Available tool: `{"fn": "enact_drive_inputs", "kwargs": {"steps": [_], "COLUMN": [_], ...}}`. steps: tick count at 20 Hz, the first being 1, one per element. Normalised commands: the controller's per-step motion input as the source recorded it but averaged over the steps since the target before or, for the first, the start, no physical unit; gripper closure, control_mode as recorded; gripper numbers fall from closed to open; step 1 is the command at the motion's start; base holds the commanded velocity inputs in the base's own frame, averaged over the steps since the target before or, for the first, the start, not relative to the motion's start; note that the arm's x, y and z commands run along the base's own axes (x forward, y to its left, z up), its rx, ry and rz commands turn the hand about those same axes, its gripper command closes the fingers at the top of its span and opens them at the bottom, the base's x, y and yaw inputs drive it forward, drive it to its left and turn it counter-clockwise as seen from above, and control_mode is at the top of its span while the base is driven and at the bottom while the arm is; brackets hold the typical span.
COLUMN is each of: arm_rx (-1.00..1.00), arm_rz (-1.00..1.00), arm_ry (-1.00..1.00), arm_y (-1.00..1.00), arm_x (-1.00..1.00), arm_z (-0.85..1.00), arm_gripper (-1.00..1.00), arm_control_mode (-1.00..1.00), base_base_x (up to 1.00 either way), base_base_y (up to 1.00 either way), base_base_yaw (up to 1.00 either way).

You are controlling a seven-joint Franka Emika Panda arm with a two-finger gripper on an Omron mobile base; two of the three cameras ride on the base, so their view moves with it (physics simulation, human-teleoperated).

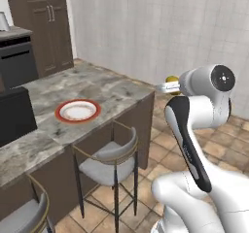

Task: Take the cheese, fish, and lemon from the fridge and place them on the plate on the dining counter to create an appetizer plate.

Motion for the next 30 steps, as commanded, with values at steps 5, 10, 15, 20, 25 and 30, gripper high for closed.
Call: {"fn": "enact_drive_inputs", "kwargs": {"steps": [5,10,15,20,25,30], "arm_rx": [0.0,0.0,0.0,0.0,0.0,0.0], "arm_rz": [0.0,0.0,0.0,0.0,0.0,0.0], "arm_ry": [0.0,0.0,0.0,0.0,0.0,0.0], "arm_y": [0.0,0.0,0.0,0.0,0.0,0.0], "arm_x": [0.0,0.0,0.0,0.0,0.0,0.0], "arm_z": [0.0,0.0,0.0,0.0,0.0,0.0], "arm_gripper": [1.0,1.0,1.0,1.0,1.0,1.0], "arm_control_mode": [1.0,1.0,1.0,1.0,1.0,1.0], "base_base_x": [0.89,0.92,0.9,0.8,0.63,0.39], "base_base_y": [-0.12,-0.15,-0.24,-0.34,-0.32,-0.09], "base_base_yaw": [0.57,0.58,0.6,0.62,0.55,0.25]}}
